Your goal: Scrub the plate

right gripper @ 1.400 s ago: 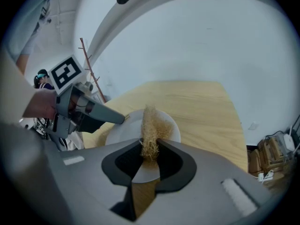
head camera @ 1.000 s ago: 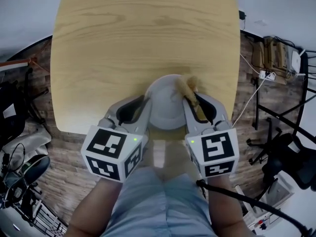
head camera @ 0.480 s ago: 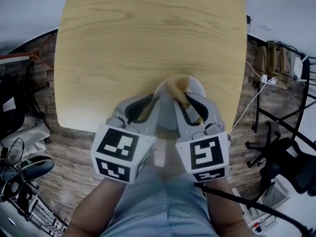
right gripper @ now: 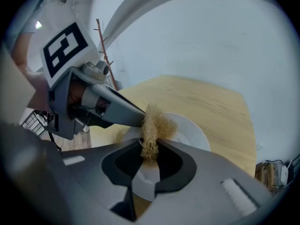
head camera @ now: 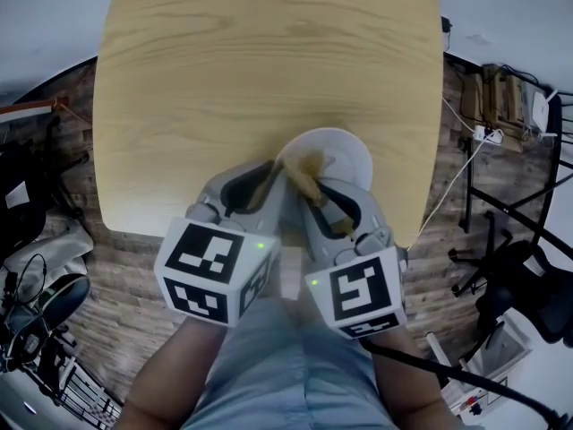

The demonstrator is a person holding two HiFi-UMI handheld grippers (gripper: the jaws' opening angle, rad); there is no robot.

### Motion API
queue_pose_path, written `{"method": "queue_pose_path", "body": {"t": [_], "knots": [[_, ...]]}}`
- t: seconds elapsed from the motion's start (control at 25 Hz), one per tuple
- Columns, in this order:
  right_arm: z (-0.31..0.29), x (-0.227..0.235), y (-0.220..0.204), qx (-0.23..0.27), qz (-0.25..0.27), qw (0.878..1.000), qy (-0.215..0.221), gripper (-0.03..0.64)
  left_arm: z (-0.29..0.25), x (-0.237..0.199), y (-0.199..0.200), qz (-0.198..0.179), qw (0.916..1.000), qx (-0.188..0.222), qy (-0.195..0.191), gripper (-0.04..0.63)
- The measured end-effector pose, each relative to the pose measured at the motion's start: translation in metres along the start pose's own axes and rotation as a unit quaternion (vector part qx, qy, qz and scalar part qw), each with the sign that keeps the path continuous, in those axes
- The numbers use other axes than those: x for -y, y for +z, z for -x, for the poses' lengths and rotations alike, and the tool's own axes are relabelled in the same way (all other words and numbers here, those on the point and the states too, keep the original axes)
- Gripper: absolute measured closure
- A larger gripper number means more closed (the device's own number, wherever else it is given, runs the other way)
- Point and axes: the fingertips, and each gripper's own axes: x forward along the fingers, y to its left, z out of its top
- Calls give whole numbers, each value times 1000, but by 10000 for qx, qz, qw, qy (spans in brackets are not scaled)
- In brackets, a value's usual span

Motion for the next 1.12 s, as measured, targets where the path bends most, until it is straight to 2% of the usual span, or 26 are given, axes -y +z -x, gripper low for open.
{"method": "queue_pose_path", "body": {"t": [0.16,0.4,0.72,1.12], "knots": [[2,-3,-7,-13,-132,9999,91,545,-1,1,1,21,10000,38,14,529],[4,-18,-21,-73,45,9995,290,545,-3,0,3,-3,10000,58,52,531],[10,-34,-41,-290,46,9980,566,545,-6,2,6,-212,9997,57,82,529],[25,-23,-63,-491,-153,9974,503,545,-8,2,7,-424,9990,-11,127,529]]}}
